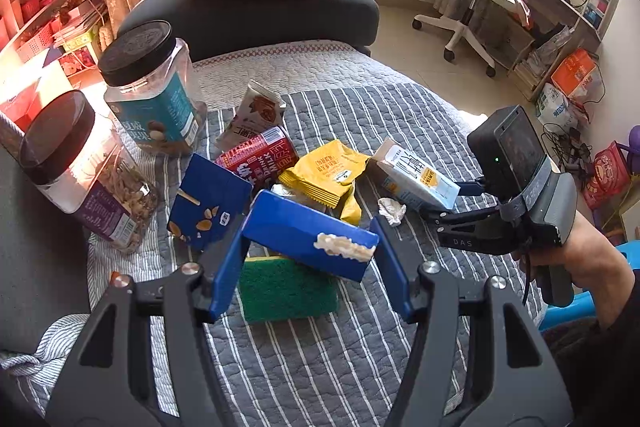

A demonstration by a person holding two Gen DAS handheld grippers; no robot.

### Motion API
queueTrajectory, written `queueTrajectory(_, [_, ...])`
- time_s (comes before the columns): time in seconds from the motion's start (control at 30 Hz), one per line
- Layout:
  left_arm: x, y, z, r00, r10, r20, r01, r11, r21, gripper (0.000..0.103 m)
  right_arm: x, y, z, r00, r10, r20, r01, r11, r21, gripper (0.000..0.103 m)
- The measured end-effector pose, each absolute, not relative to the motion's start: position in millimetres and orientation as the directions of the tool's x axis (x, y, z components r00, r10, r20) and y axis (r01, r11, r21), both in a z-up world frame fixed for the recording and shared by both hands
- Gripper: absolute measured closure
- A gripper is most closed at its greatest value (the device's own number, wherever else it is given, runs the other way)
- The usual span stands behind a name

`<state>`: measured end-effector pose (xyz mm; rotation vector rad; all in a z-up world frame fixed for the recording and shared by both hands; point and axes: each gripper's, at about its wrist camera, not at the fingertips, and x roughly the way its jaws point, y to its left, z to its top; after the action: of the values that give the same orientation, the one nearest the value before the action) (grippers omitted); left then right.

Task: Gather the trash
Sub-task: 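Grasp the light-blue milk carton with the right gripper while the left holds the blue box, then carry the milk carton over the white bucket and open the right gripper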

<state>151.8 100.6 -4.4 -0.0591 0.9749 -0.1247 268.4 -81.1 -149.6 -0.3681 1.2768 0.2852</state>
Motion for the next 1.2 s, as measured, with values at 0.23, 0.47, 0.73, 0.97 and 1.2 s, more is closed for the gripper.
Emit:
queueTrajectory(0.23, [150.5,91.6,6.2,0.582,-0.182,-0.793,0.102,0.983,-0.151,0.040,239.5,-108.2,-86.9,0.355,0.118,-0.928,-0.343,0.939,-0.012,0.052])
queueTrajectory(0.47, [143.1,56.6,14.6,0.610,-0.242,-0.755,0.169,0.970,-0.174,0.040,190.4,-165.8,-33.6,0.422,0.131,-0.897,-0.209,0.977,0.044,0.052])
queueTrajectory(0.73, [140.4,-9.5,10.6,0.573,-0.329,-0.751,0.287,0.938,-0.193,0.040,137.7,-287.7,-13.0,0.445,0.014,-0.896,0.066,0.997,0.049,0.051])
queueTrajectory(0.97, [143.3,-76.8,12.1,0.560,-0.361,-0.746,0.402,0.905,-0.136,0.040,115.2,-374.4,-29.0,0.387,-0.058,-0.920,0.238,0.970,0.039,0.051])
queueTrajectory(1.2, [155.5,-125.7,7.0,0.545,-0.389,-0.743,0.454,0.882,-0.128,0.040,123.8,-410.0,-41.1,0.395,-0.004,-0.919,0.285,0.951,0.119,0.045])
